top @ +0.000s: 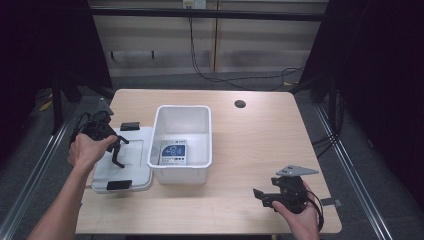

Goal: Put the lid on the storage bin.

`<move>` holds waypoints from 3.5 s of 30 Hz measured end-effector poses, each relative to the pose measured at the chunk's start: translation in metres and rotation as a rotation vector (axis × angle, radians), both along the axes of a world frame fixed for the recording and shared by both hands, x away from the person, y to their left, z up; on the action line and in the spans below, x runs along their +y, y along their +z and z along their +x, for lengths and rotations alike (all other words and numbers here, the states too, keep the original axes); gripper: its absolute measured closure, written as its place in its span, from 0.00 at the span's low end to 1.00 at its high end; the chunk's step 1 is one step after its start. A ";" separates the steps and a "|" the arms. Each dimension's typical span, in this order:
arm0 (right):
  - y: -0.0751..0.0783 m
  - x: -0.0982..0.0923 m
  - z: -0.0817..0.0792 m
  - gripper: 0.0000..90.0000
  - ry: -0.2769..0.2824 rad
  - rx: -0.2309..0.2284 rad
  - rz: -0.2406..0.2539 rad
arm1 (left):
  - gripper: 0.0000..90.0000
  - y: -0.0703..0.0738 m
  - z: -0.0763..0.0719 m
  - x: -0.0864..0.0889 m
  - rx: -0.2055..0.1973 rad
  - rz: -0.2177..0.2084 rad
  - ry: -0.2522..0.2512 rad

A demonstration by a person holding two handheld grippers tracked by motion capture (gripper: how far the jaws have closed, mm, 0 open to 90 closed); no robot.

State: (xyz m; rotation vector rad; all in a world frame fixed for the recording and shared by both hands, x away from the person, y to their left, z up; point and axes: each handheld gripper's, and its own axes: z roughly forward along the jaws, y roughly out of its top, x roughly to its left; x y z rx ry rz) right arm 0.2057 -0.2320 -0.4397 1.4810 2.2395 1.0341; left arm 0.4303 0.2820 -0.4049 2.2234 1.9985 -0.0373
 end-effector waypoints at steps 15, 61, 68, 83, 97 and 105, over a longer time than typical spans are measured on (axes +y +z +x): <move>-0.002 0.002 0.002 0.23 0.019 0.022 -0.008 | 0.88 -0.010 0.004 -0.005 0.043 -0.003 0.029; -0.006 0.003 0.003 0.20 0.025 0.073 -0.005 | 0.95 0.032 0.000 0.019 0.046 -0.035 0.020; -0.006 0.002 0.003 0.20 0.023 0.077 -0.006 | 0.95 0.045 0.000 0.017 0.042 -0.035 -0.005; -0.006 0.003 0.004 0.19 0.031 0.085 0.000 | 0.95 0.077 -0.007 0.021 0.001 -0.035 0.015; -0.007 0.003 0.004 0.19 0.032 0.091 0.000 | 0.95 0.086 -0.009 0.023 0.006 -0.049 -0.029; -0.007 0.002 0.005 0.17 0.030 0.103 0.005 | 0.95 0.100 -0.010 0.021 -0.012 -0.034 -0.023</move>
